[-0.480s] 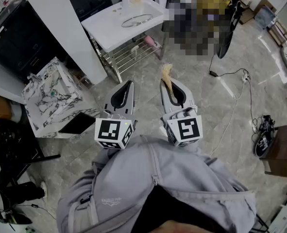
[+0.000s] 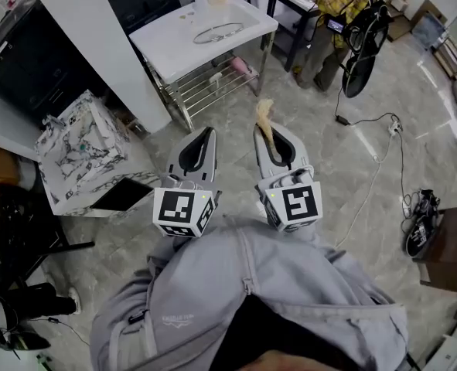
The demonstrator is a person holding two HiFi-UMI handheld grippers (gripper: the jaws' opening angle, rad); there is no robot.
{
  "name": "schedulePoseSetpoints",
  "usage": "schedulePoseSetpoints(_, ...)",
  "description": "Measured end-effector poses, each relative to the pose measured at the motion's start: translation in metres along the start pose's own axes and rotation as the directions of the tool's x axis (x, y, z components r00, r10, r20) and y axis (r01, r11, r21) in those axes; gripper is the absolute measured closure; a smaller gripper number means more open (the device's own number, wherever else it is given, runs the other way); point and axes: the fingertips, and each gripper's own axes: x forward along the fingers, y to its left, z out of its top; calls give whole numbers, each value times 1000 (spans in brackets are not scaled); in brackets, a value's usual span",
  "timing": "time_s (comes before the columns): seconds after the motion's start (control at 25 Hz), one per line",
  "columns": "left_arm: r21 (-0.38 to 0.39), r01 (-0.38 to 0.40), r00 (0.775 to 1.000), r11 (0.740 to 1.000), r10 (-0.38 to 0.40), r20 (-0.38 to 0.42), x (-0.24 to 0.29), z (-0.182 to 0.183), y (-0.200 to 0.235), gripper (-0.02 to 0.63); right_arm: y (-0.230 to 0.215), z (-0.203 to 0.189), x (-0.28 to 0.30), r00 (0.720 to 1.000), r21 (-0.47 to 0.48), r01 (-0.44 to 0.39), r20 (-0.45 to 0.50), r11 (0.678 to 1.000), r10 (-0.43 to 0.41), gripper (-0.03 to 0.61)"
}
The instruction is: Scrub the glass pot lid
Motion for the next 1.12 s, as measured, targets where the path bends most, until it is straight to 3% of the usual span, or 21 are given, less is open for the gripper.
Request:
schedulePoseSetpoints(0.36,-1,-28,1000,1000,28,-5,12,-6,4,606,-21,-18,6,998,74,36,-51,997,-32,543)
schedulePoseSetpoints(0.6,-10,-27,1000,1000,27,5,36,-13,27,606,-25,-27,31,1000,34,-2,5,999,2,543)
schedulePoseSetpoints(1.12,-14,21,1000,1000,-21,5,162,-5,114,606,-83,-40,165,998,53,56,5,997,-56,543)
